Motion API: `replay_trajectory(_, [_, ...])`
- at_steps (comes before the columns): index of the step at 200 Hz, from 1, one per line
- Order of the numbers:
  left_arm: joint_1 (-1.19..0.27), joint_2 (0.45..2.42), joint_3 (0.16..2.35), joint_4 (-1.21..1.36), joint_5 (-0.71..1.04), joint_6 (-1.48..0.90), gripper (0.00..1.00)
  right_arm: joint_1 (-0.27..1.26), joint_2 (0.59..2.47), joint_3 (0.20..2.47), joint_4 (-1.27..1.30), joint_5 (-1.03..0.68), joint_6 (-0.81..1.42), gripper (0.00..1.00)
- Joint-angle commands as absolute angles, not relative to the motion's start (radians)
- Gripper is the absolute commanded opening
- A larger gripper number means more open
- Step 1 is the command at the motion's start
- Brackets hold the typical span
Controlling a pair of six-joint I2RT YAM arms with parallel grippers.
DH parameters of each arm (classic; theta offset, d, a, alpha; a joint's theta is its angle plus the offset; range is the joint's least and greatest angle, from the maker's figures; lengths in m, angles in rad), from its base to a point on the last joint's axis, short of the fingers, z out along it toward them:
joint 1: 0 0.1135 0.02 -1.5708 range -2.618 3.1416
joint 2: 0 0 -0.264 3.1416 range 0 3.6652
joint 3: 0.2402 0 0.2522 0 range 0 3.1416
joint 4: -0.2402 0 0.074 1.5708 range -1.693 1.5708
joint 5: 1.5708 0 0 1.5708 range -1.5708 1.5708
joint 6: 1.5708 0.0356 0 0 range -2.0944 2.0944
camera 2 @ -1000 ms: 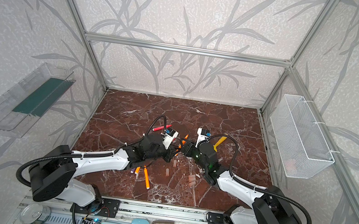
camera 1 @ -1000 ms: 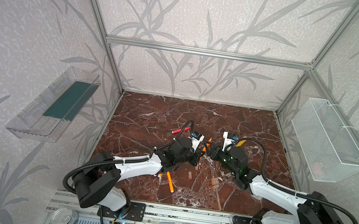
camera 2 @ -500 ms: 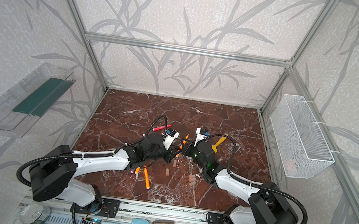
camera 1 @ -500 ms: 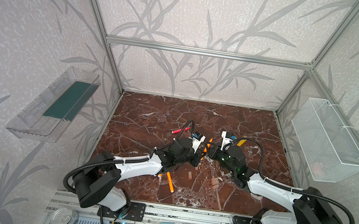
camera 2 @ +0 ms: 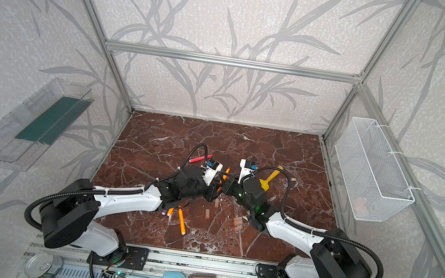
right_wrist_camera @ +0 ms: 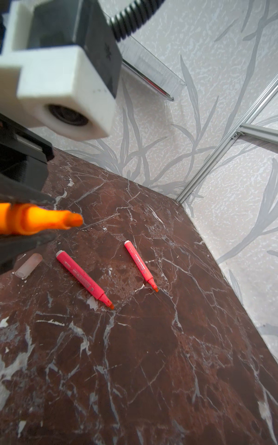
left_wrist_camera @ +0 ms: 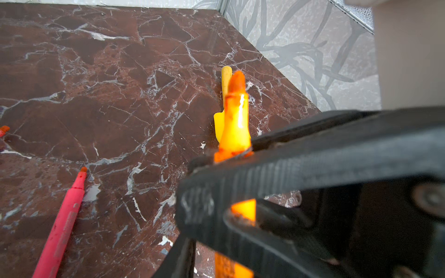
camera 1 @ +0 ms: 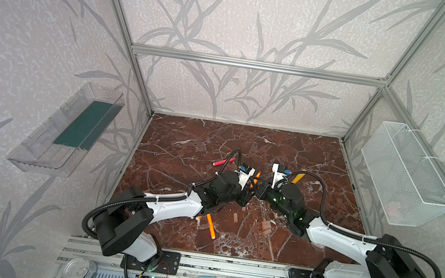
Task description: Insert the pens into the pen caps
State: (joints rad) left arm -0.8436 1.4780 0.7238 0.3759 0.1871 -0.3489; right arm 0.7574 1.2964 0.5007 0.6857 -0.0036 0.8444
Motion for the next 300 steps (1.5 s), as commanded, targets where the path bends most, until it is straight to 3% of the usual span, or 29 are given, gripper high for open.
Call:
replay_trajectory(1, [-0.848, 1.483, 0.709, 0.411, 0.174, -0.341, 0.36, 0.771, 1.269, 0.485, 0.729, 0.018, 0.852, 0.0])
replay_trajectory(18, [-0.848, 1.478, 0.704, 0.418, 0.163, -0.343, 0.3, 0.775, 1.269, 0.48, 0.732, 0.02, 0.858, 0.0])
replay_trajectory(32, [-0.849, 1.471, 0.697, 0.425, 0.152, -0.346, 0.16, 0.777, 1.27, 0.475, 0.732, 0.021, 0.861, 0.0])
replay_trajectory(43, [-0.848, 1.465, 0.693, 0.428, 0.135, -0.349, 0.1, 0.778, 1.27, 0.474, 0.732, 0.023, 0.86, 0.02])
replay_trajectory(55, [-0.849, 1.457, 0.692, 0.419, 0.097, -0.356, 0.0, 0.778, 1.265, 0.472, 0.727, 0.03, 0.857, 0.11])
replay_trajectory(92, [-0.847, 1.391, 0.676, 0.342, -0.056, -0.419, 0.0, 0.779, 1.172, 0.478, 0.582, 0.047, 0.829, 0.56])
replay_trajectory(126, [-0.846, 1.312, 0.562, 0.295, -0.2, -0.546, 0.0, 0.818, 0.966, 0.452, 0.329, 0.13, 0.766, 0.72])
replay_trajectory(152, [-0.842, 1.284, 0.471, 0.219, -0.354, -0.7, 0.0, 0.841, 0.813, 0.41, 0.146, 0.192, 0.74, 0.73])
replay_trajectory(168, [-0.839, 1.268, 0.415, 0.294, -0.297, -0.682, 0.0, 0.842, 0.749, 0.362, 0.097, 0.18, 0.759, 0.73])
replay_trajectory(202, [-0.839, 1.272, 0.441, 0.175, -0.219, -0.639, 0.0, 0.878, 0.683, 0.274, 0.074, 0.127, 0.787, 0.73])
replay_trajectory(232, [-0.84, 1.203, 0.433, 0.111, -0.226, -0.59, 0.0, 0.963, 0.736, 0.247, 0.096, 0.157, 0.782, 0.72])
replay_trajectory(251, [-0.839, 1.081, 0.484, -0.07, -0.3, -0.554, 0.0, 1.0, 0.824, 0.273, 0.107, 0.161, 0.778, 0.67])
replay_trajectory(276, [-0.836, 0.912, 0.567, -0.316, -0.399, -0.638, 0.0, 1.018, 0.927, 0.315, 0.124, 0.157, 0.773, 0.64])
replay_trajectory(300, [-0.827, 0.77, 0.585, -0.379, -0.335, -0.724, 0.0, 1.017, 0.981, 0.312, 0.166, 0.162, 0.781, 0.63])
